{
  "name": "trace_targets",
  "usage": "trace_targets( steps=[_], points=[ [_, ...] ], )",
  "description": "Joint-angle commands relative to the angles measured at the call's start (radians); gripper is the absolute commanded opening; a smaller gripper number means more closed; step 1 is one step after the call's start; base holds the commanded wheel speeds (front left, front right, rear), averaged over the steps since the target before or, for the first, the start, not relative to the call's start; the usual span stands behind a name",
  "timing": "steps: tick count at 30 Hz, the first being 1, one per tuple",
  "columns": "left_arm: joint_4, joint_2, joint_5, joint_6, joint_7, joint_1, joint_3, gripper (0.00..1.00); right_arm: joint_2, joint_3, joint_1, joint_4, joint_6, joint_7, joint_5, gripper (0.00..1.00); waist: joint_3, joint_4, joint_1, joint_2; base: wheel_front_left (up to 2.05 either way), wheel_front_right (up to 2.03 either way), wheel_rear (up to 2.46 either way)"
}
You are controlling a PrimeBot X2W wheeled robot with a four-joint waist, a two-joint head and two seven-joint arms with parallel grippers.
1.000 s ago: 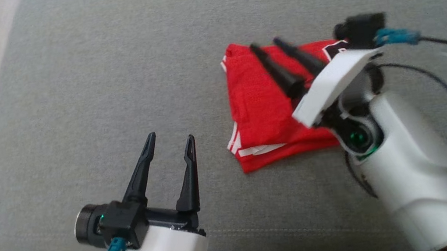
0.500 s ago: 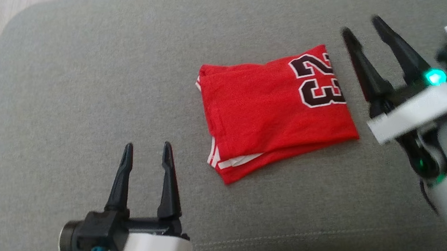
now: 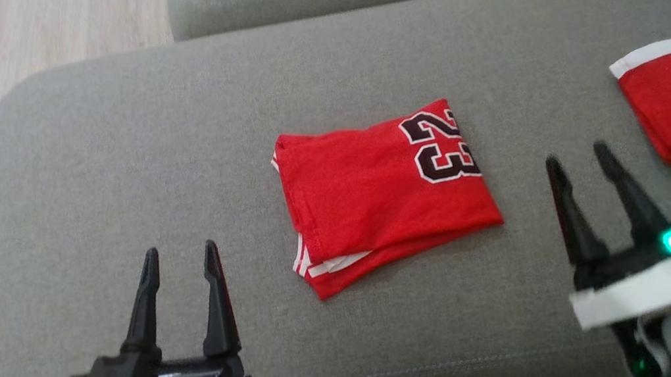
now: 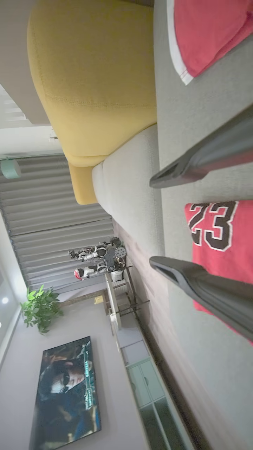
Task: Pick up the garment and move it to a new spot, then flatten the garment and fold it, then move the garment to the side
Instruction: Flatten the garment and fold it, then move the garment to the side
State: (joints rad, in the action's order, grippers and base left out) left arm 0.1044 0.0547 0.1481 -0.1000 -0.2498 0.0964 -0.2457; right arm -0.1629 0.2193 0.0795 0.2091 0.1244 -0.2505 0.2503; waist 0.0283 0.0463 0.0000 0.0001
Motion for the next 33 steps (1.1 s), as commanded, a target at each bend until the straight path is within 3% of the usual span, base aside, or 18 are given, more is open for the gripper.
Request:
trace_targets(
  steps=[1,13,33],
  points=[
    [0.053,-0.005,-0.014,-0.006,-0.012,-0.018,0.037,1.00,0.011,0.011,-0.010,-0.041,0.006,-0.011,-0.039,1.00,-0.019,-0.005,0.0000,-0.0001,0.00,0.00,0.00],
    [0.060,-0.005,-0.091,0.002,-0.012,0.032,0.038,1.00,0.070,-0.006,-0.096,-0.034,0.006,-0.011,-0.109,1.00,-0.055,0.013,0.0000,-0.0001,0.00,0.00,0.00],
    [0.030,-0.005,-0.101,0.010,-0.012,0.035,0.040,1.00,0.074,0.001,-0.099,-0.024,0.006,-0.011,-0.111,1.00,-0.056,0.021,0.0000,-0.0001,0.00,0.00,0.00]
  ],
)
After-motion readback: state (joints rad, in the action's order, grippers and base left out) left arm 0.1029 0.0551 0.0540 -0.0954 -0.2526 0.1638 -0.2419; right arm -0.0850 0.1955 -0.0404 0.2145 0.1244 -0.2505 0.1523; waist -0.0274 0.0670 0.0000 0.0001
